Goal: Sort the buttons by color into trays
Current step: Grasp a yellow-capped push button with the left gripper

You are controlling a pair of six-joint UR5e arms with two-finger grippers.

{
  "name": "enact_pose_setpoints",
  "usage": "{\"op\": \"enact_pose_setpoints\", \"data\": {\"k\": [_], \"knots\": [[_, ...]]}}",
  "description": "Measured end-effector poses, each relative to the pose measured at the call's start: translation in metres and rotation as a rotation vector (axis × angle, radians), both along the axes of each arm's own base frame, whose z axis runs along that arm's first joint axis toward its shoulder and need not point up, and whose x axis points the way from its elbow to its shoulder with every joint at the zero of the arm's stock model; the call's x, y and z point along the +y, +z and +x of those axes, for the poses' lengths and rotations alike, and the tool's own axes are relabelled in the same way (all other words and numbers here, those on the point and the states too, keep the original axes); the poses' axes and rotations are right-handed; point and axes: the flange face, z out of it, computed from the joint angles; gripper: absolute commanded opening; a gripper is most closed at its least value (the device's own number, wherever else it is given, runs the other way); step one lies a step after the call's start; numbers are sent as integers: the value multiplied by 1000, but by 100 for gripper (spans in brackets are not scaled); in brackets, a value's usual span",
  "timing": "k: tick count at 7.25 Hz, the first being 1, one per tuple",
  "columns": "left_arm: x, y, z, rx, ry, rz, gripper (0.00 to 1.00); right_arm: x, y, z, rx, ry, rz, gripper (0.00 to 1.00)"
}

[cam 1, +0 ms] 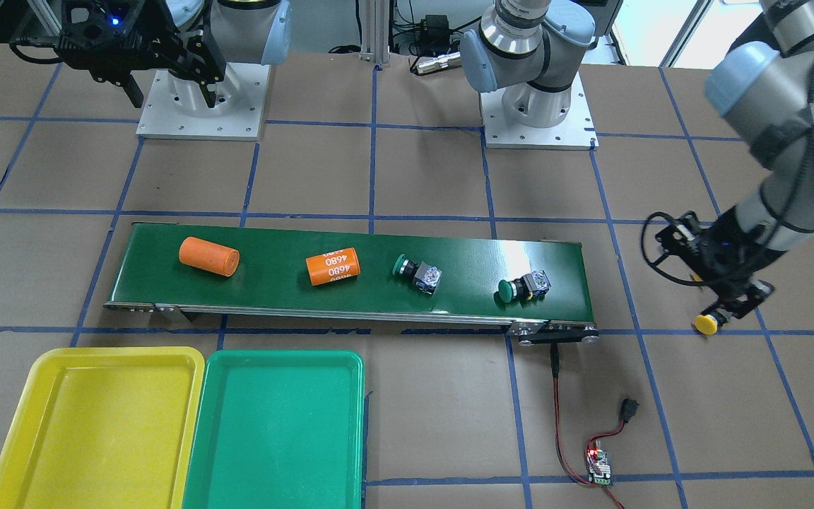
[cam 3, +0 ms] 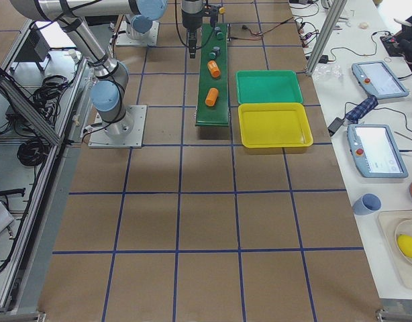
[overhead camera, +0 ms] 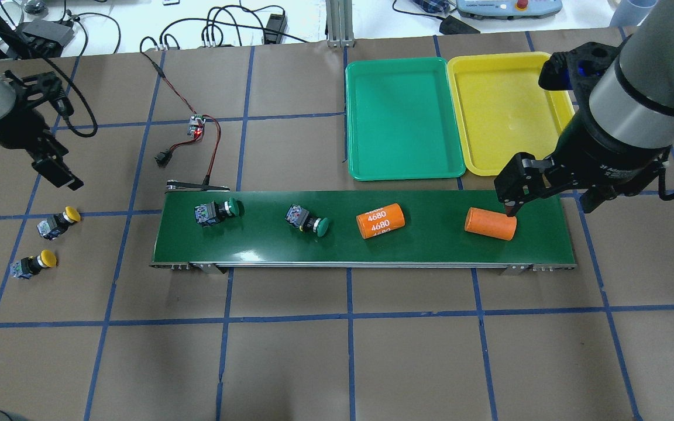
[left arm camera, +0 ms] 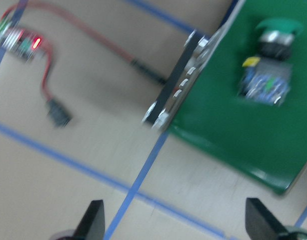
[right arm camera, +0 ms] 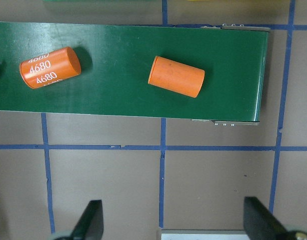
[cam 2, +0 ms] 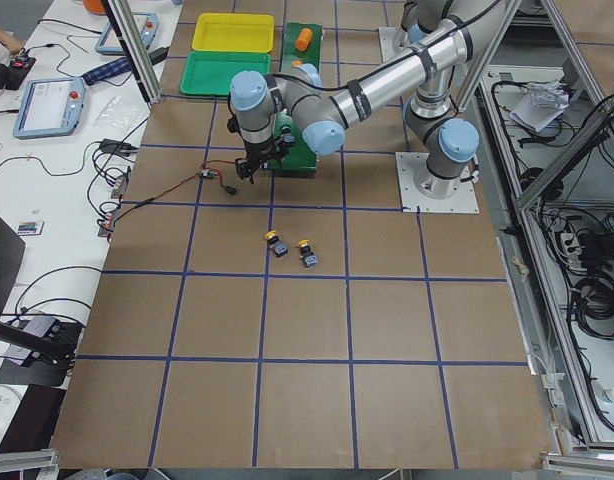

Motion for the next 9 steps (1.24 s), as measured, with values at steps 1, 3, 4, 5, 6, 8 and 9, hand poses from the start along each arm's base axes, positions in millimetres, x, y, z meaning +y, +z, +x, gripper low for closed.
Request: {"op": "enact_pose_setpoints", "data": {"k": [1,3,4,5,6,8,9], "knots": [[-2,-22,45,19,12,24,100,0,0,0,-1,-1,1,100],[-3,-69,85,40,-2,43,100,0,-1,0,-1,-1,1,100],[-4,-90,91,44,-23,45,100,0,-1,0,-1,-2,1,100],[-3,-106,92,50,-29,52,100,0,-1,0,0,-1,2,100],[0,-116,93,50,-31,59,100,0,-1,0,0,-1,2,100],[8,-135,92,14,-29,49,100,1,-1,0,0,-2,1,100],[15,-145,90,-5,-25,33,64,1,-1,0,-2,-2,1,100]]}}
